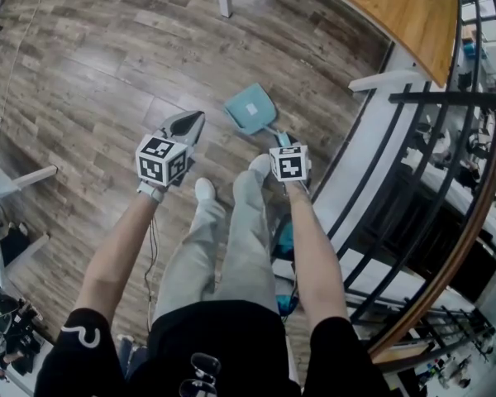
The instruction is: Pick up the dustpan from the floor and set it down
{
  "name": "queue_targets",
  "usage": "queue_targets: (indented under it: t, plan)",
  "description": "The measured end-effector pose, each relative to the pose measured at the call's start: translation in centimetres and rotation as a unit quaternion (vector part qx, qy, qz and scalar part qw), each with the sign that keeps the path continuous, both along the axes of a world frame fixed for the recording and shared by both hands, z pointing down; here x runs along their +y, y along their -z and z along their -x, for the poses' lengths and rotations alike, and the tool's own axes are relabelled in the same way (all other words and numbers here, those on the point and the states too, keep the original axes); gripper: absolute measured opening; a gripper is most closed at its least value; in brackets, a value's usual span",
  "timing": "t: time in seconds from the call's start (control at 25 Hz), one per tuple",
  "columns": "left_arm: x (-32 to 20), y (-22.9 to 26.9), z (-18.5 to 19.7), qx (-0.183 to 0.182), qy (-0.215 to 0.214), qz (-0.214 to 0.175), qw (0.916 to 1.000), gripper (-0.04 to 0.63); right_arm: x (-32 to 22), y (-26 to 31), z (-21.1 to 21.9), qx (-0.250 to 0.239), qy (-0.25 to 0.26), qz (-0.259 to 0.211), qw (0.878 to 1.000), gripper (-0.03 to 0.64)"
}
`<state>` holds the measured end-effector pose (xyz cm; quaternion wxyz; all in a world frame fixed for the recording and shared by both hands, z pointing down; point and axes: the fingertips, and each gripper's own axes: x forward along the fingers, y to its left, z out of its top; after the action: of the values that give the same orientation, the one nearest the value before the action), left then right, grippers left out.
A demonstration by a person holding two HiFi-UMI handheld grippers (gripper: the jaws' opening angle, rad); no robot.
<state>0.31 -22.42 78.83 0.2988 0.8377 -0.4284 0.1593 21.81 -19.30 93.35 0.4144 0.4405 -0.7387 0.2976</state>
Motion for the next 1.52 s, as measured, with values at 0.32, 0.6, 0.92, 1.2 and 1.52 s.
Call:
queue_targets:
  t: [0.32,0.6,0.92,1.2,1.52]
  plan:
    - [0.2,-0.2,0.5,-0.002,0.006,0.003,1.0,-0.002,0.1,0.3,-0.4,0.026,0.01,-0.012,1.0,0.083]
    - [0.2,0.0,1.3,-0.003,0.014,0.001,0.9999,-0.002,0.5,0.7,-0.9,0.023,0.0,-0.002,1.0,0.081]
    - [0.4,1.4,2.3,-0.001,0.02,-0.006,0.9998,-0.002,0.7,2.9,-1.0,0.017,-0.002,-0.016,1.0,0.081]
    - [0.8,5.0,3.5,0.006,0.022,-0.02,0.9995,-0.002,1.0,8.1,-1.0,0.006,-0.018,-0.037,0.999,0.081]
    - [1.9,9.8,4.4,0.006,0.013,-0.04,0.9991,-0.002,0.5,15.7,0.4,-0.012,-0.043,-0.078,0.996,0.083]
